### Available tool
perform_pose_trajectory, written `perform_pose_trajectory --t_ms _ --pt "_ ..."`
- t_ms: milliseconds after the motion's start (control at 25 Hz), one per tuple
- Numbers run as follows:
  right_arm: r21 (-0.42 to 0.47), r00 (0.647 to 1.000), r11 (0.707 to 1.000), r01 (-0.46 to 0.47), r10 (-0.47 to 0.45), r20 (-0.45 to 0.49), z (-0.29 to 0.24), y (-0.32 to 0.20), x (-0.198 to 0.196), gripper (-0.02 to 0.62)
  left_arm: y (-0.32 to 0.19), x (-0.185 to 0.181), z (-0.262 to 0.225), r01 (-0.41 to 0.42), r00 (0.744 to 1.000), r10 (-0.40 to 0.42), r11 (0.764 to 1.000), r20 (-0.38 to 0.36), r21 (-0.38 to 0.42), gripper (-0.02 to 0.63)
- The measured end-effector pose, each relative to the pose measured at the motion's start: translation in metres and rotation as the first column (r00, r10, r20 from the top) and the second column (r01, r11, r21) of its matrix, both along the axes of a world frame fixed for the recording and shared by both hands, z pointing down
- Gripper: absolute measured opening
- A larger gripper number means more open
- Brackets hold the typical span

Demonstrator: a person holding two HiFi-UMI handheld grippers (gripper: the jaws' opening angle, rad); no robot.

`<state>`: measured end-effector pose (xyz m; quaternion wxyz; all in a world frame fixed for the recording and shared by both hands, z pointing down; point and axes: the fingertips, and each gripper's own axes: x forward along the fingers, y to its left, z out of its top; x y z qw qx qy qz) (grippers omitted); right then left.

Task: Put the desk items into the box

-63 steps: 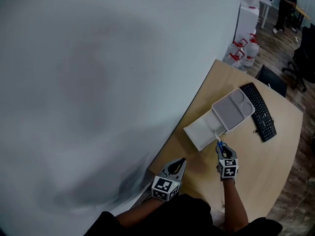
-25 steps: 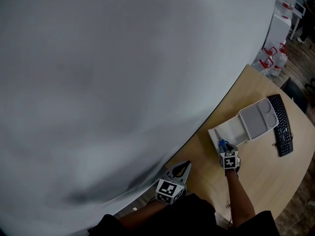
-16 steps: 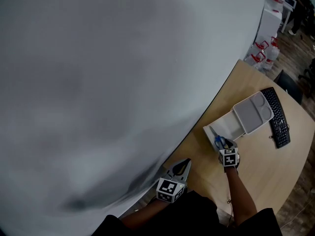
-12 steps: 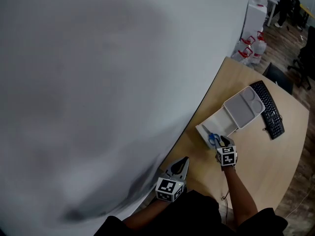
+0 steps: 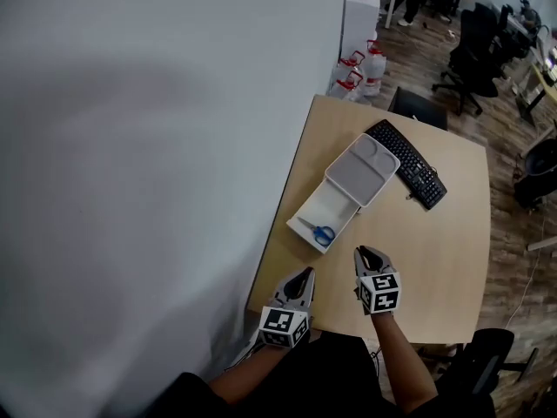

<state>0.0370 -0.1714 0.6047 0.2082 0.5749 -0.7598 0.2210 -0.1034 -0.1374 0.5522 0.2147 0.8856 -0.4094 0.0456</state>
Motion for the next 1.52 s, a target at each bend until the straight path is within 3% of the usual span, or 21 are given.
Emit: perform_pose_trajectory --t_ms 200,440,680,880,1080,1520 --pt "0.035 0.996 0.995 -0.093 0.092 0.016 -0.015 0.030 0.038 0.072 0.001 0.047 -0.011 -0.087 0.996 0.088 0.996 -0.008 0.028 0.015" --pt "0.102 0.982 0.977 -0.186 0.184 0.030 -0.054 0.065 0.086 0.069 0.001 0.094 -0.043 -0.115 0.993 0.119 0.986 -0.027 0.121 0.015" --pt "0.202 0.957 0.936 -0.289 0.280 0.071 -0.095 0.091 0.153 0.069 0.001 0.148 -0.058 -0.143 0.988 0.149 0.977 -0.026 0.160 0.015" --pt "0.276 0.958 0.919 -0.283 0.286 0.029 -0.119 0.098 0.200 0.069 0.002 0.180 -0.065 -0.136 0.990 0.142 0.975 -0.023 0.177 0.015" --pt "0.294 0.948 0.902 -0.317 0.310 0.071 -0.126 0.112 0.237 0.061 0.004 0.211 -0.075 -0.149 0.988 0.154 0.970 -0.016 0.191 0.015" --pt "0.306 0.958 0.910 -0.280 0.284 0.033 -0.117 0.120 0.268 0.060 0.005 0.238 -0.078 -0.106 0.994 0.107 0.970 0.008 0.218 0.015"
